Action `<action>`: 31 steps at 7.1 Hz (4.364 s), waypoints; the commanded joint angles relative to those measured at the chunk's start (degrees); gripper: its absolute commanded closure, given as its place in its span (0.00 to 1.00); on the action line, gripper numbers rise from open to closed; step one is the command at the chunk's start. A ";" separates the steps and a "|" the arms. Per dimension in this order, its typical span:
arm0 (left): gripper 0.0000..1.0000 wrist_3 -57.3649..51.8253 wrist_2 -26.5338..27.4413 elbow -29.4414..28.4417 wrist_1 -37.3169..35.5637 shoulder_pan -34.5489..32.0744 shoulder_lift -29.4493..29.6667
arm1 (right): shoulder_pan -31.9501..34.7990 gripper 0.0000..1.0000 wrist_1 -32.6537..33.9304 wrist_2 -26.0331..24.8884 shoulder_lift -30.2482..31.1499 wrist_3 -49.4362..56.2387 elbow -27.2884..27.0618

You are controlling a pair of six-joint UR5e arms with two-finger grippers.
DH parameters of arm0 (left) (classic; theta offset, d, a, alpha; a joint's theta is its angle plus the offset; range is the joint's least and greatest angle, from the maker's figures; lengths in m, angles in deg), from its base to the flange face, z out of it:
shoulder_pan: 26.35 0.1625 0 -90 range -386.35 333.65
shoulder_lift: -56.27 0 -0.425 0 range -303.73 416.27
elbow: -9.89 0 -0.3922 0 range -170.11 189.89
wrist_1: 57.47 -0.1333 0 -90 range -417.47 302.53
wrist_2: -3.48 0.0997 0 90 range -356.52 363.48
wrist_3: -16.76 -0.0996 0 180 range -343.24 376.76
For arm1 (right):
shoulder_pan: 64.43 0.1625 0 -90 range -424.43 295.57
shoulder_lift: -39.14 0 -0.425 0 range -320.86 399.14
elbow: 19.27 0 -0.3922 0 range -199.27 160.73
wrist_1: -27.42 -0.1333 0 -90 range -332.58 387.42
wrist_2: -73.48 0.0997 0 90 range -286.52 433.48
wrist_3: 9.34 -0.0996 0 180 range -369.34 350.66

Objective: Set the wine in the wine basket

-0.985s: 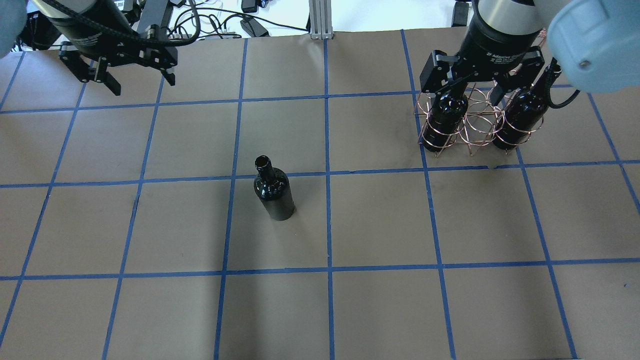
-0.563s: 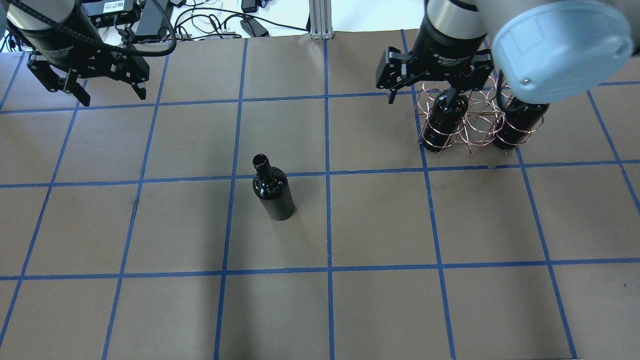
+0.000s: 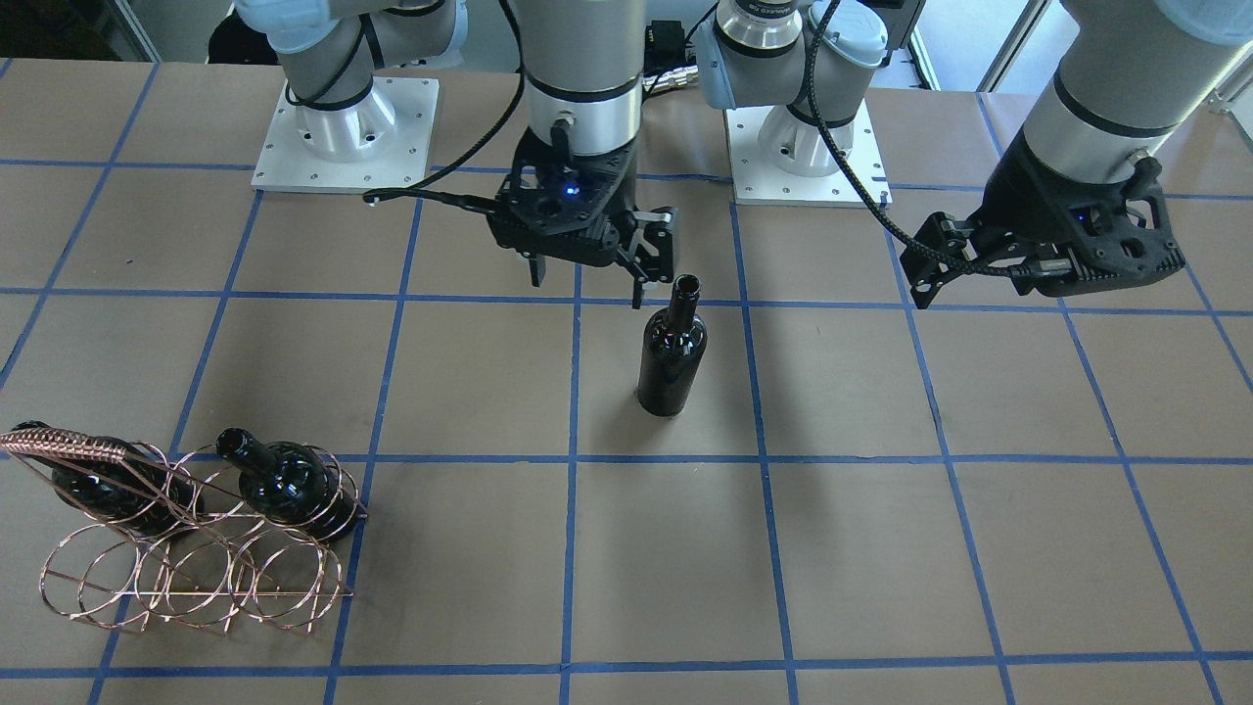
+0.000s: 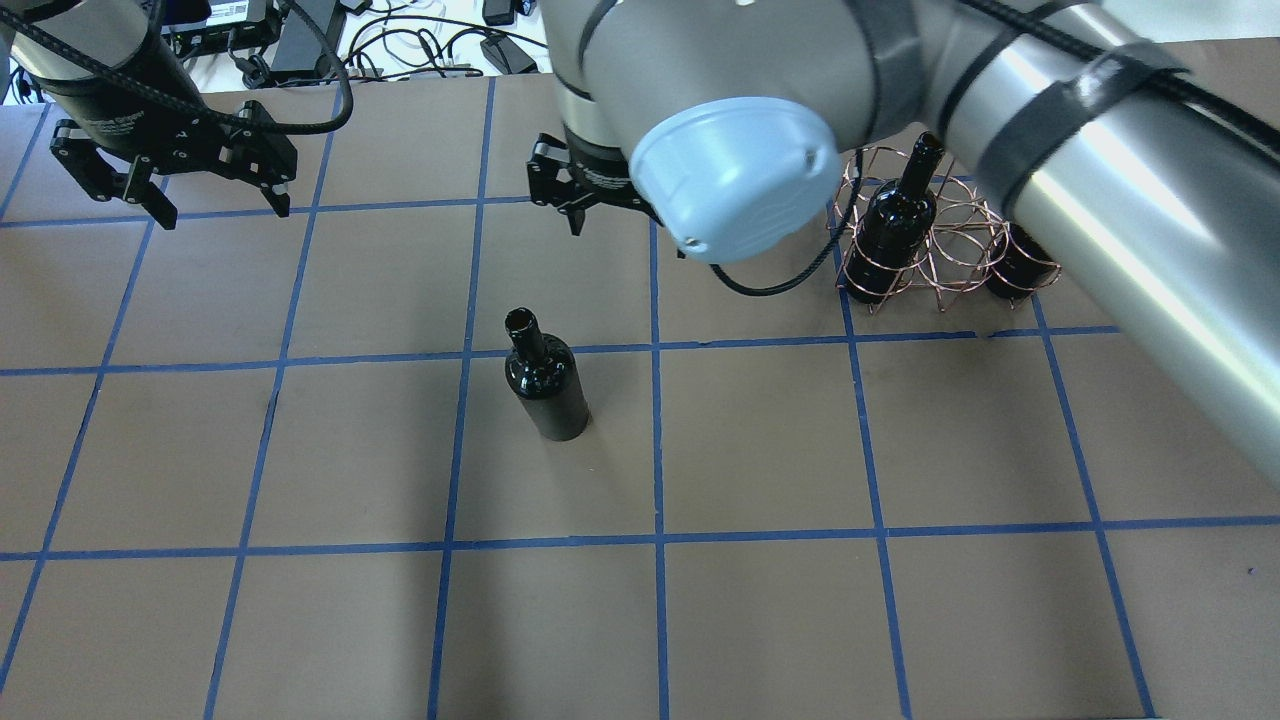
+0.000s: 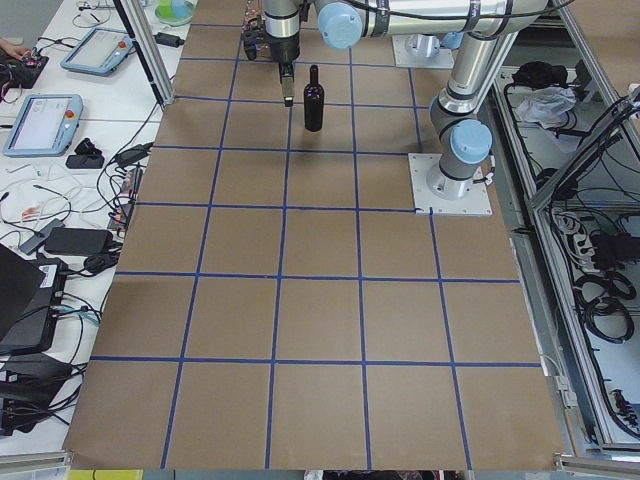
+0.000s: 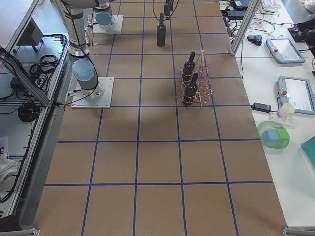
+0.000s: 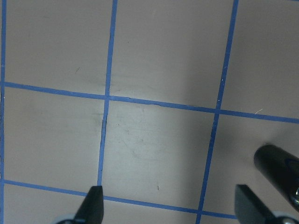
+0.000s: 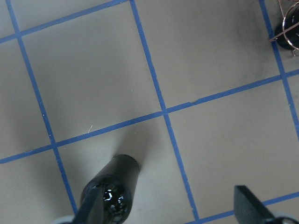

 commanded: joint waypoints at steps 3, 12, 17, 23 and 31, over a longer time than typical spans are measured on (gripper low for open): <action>0.00 0.00 -0.03 0.21 0.02 0.06 -0.08 | 4.88 0.03 0.63 0.74 -6.06 -7.46 3.00; 0.00 0.00 -0.38 0.92 0.02 -0.20 -0.08 | 5.23 0.72 3.44 5.94 -6.32 -4.03 -1.39; 0.00 0.00 -0.47 0.92 -0.07 -0.47 -0.08 | 1.47 0.88 1.79 5.15 -2.48 -3.50 -1.13; 0.00 0.00 -0.56 1.01 -0.07 -0.56 0.00 | -10.26 0.78 -10.81 6.35 6.95 8.94 -1.74; 0.00 0.00 -0.56 1.27 -0.24 -0.99 0.00 | 5.75 0.28 1.77 4.53 -7.19 -6.15 1.60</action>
